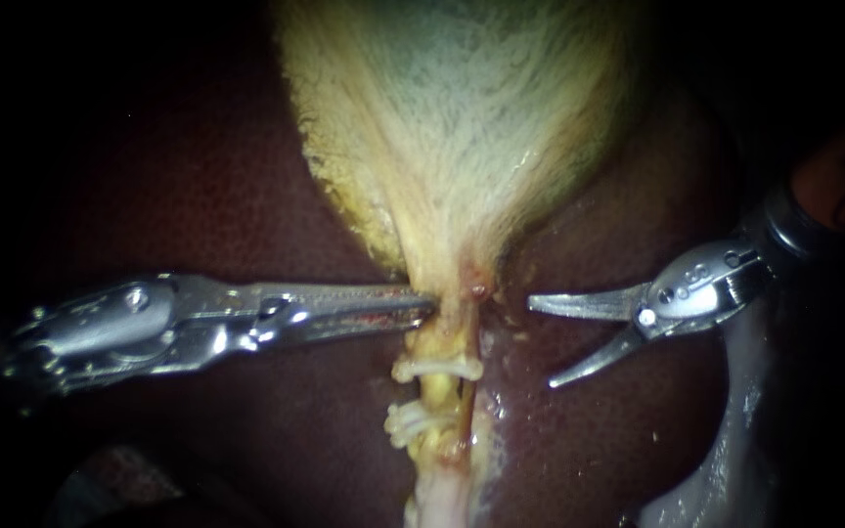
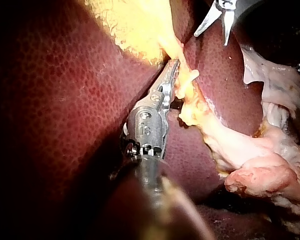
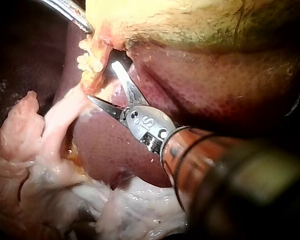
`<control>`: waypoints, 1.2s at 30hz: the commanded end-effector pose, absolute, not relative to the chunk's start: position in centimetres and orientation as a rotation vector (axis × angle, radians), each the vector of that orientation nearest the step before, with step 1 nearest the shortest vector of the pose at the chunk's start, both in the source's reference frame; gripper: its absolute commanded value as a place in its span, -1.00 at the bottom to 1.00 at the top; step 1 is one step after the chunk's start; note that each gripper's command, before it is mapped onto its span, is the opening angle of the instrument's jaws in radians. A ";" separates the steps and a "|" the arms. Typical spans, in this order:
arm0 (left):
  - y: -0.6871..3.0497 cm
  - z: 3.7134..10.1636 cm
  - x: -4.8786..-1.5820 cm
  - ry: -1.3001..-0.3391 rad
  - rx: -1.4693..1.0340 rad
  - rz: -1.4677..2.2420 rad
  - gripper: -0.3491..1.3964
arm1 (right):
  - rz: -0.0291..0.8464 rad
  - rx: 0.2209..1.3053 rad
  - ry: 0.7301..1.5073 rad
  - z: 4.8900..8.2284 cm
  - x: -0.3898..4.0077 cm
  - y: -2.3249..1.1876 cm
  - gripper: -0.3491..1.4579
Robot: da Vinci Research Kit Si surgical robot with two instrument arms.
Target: Go to the cutting position left tube
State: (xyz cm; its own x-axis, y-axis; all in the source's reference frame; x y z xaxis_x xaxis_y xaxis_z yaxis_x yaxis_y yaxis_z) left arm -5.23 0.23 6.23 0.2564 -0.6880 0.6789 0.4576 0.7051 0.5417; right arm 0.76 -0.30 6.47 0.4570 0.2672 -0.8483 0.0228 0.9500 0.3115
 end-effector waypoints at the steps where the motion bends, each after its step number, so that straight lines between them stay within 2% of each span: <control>1: 0.22 6.21 -5.22 -1.053 0.254 -0.788 -1.00 | 0.151 0.301 1.092 6.47 0.77 -0.32 0.97; 6: 0.21 6.15 -5.05 -1.052 0.253 -0.788 -1.00 | 0.123 0.335 1.116 6.50 0.89 -0.48 0.97; 10: 0.22 6.05 -4.79 -1.044 0.235 -0.801 -1.00 | 0.098 0.377 1.124 6.59 1.08 -0.73 0.97; 15: 0.24 5.96 -4.53 -1.037 0.224 -0.812 -1.00 | 0.091 0.457 1.102 6.77 1.36 -1.05 0.93; 24: 0.23 5.91 -4.48 -1.035 0.222 -0.815 -1.00 | 0.093 0.540 1.079 7.05 1.65 -1.28 0.90; 36: 0.14 5.73 -4.49 -1.033 0.219 -0.819 -1.00 | 0.097 0.544 1.039 7.26 1.73 -1.29 0.86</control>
